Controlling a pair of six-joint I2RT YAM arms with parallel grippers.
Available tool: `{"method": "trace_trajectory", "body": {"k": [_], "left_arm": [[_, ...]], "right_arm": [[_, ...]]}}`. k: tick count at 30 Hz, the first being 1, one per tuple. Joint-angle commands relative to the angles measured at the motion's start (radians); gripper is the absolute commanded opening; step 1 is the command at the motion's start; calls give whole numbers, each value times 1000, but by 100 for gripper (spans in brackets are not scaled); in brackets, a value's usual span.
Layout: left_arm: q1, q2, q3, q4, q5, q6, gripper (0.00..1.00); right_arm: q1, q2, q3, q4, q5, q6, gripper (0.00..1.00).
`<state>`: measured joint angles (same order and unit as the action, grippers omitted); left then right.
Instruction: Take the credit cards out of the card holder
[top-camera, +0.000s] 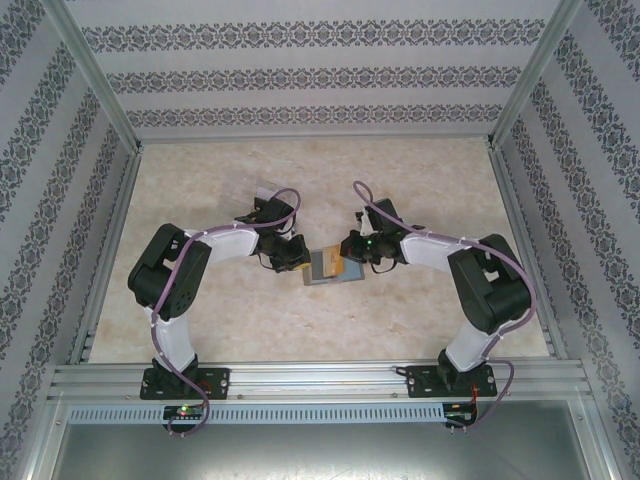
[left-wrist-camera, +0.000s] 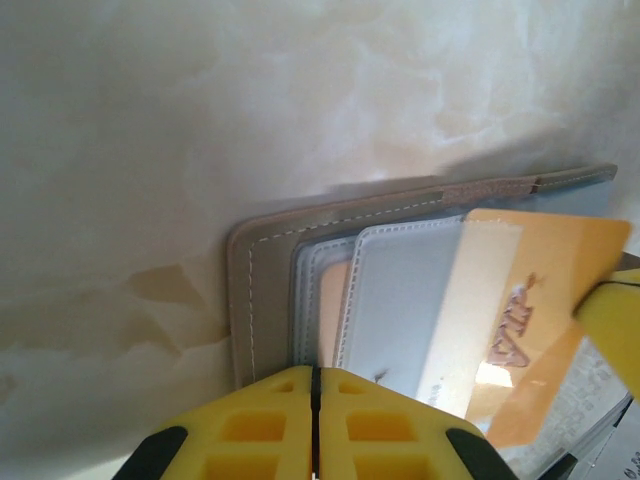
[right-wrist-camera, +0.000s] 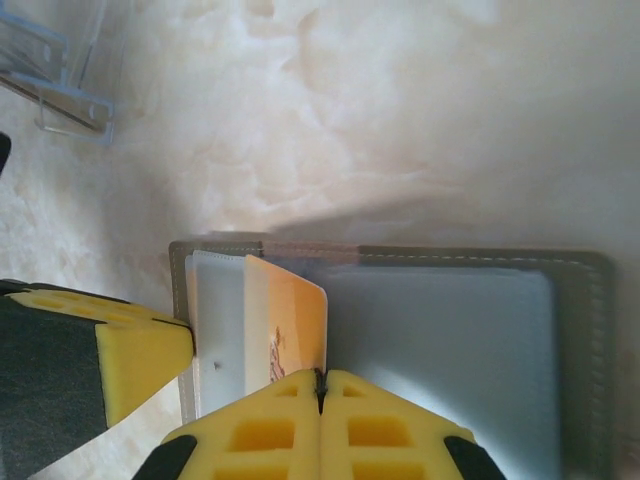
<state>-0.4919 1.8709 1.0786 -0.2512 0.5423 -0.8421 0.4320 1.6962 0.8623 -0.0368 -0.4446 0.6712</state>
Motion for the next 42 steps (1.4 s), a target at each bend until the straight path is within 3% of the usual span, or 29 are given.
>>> {"method": "trace_trajectory", "body": {"k": [1,4,14,22,28,34,37,42], "left_arm": [[-6,3,17,-56,-21,24,10],[-2,-32,40,-53,-15,35,17],[48,-191,85,-48,-71,127,57],[133,-272,63,111,172,98,86],[147,-277,46,294,370,18,89],[153,-255,40,412,458,-45,85],[156,-244,35,487,486,-86,77],[167,-248,48,519,503,-88,52]], "right_arm": [[-11,-67,-28,-9,50,-48,0],[-13,-129,-49,11,50,-66,0],[-52,-322,-130,144,-48,-72,0],[-76,-329,-85,327,-198,84,0],[-75,-248,-43,533,-315,264,0],[-76,-173,-8,711,-389,414,0],[-75,-158,9,713,-404,422,0],[-82,-157,11,724,-399,437,0]]}}
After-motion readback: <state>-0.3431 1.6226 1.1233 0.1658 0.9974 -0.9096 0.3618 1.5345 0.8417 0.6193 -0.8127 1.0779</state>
